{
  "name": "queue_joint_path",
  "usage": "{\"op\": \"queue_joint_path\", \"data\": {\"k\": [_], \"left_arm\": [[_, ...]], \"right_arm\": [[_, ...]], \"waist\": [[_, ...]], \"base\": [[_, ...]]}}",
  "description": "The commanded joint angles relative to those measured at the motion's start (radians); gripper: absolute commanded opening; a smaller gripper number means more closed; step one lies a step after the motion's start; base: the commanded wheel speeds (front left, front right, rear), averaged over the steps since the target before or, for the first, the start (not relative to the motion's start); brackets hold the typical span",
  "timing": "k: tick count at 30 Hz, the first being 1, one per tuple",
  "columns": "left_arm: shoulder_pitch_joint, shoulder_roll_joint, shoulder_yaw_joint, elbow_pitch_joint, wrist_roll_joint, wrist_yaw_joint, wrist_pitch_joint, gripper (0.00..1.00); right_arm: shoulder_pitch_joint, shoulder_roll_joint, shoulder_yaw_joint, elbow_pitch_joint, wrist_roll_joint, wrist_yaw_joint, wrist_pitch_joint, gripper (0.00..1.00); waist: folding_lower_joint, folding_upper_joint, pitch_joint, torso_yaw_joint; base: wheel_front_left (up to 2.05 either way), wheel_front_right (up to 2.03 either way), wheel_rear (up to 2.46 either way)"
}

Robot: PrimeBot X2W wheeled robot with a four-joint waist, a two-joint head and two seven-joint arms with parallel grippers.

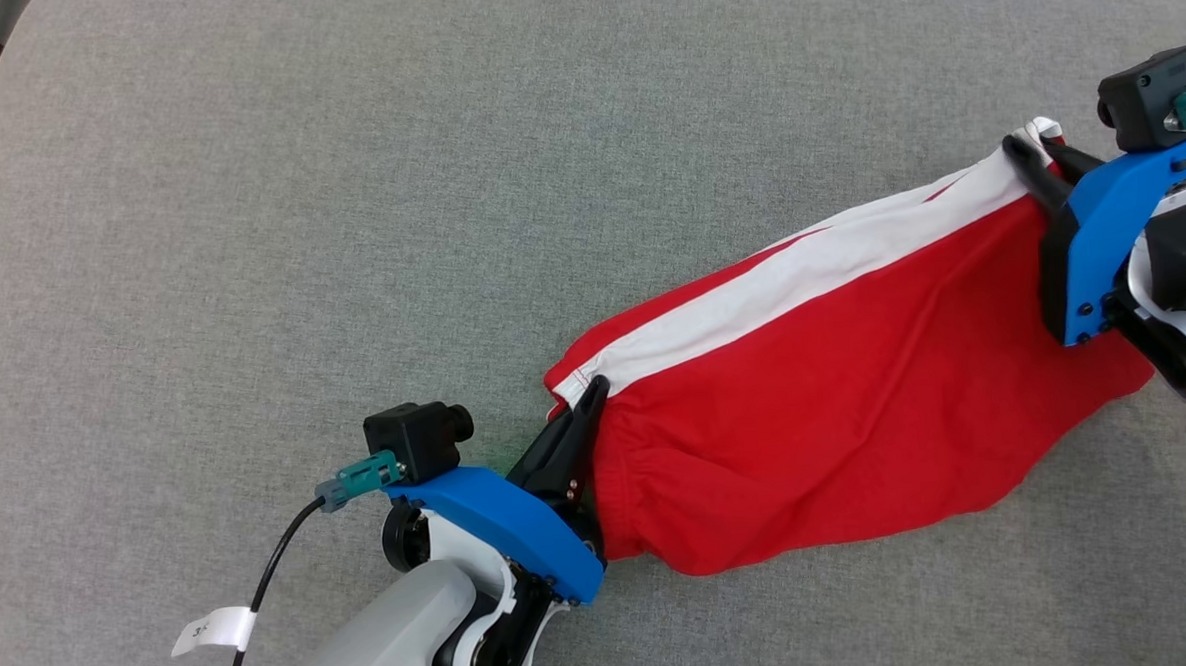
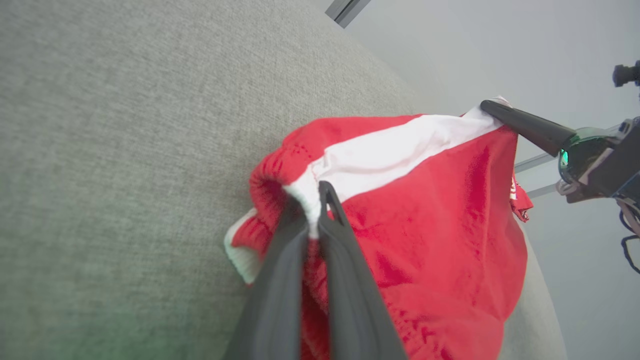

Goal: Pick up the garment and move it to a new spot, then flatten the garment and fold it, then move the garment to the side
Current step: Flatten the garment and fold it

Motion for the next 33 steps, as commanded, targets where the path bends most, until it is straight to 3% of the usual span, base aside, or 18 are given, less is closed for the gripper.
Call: {"op": "queue_joint_path", "data": {"k": [1, 12, 22, 24, 28, 33], "left_arm": [[-0.018, -0.005, -0.005, 0.011, 0.009, 0.001, -0.006, 0.99], [0.025, 0.015, -0.017, 0.017, 0.006, 0.003, 0.004, 1.0], [0.083, 0.078, 0.019, -0.021, 0.076, 0.022, -0.027, 1.0], [0.093, 0.086, 0.052, -0.033, 0.121, 0.031, -0.032, 1.0], [0.13, 0.074, 0.212, -0.084, 0.31, 0.045, -0.033, 1.0], [0.191, 0.024, 0.403, -0.14, 0.567, 0.015, -0.033, 1.0]], "right_arm": [[-0.02, 0.012, 0.001, 0.026, 0.004, 0.0, -0.014, 1.0], [0.028, 0.009, 0.017, 0.045, 0.064, 0.0, 0.008, 1.0], [0.143, 0.002, -0.045, -0.004, 0.083, 0.0, 0.037, 1.0], [0.172, 0.014, -0.068, -0.013, 0.08, 0.0, 0.044, 1.0], [0.221, 0.036, -0.118, -0.02, 0.066, 0.0, 0.063, 1.0], [0.243, 0.073, -0.169, -0.021, 0.053, 0.0, 0.084, 1.0]], "waist": [[0.0, -0.0001, 0.001, 0.001], [0.0, -0.0001, -0.057, 0.003], [0.0, -0.0001, -0.136, 0.005], [0.0, -0.0001, -0.15, 0.004], [0.0, -0.0001, -0.164, -0.001], [0.0, -0.0001, -0.16, -0.013]], "base": [[0.0, 0.0, 0.0], [0.0, 0.0, 0.0], [0.0, 0.0, 0.0], [0.0, 0.0, 0.0], [0.0, 0.0, 0.0], [0.0, 0.0, 0.0]]}}
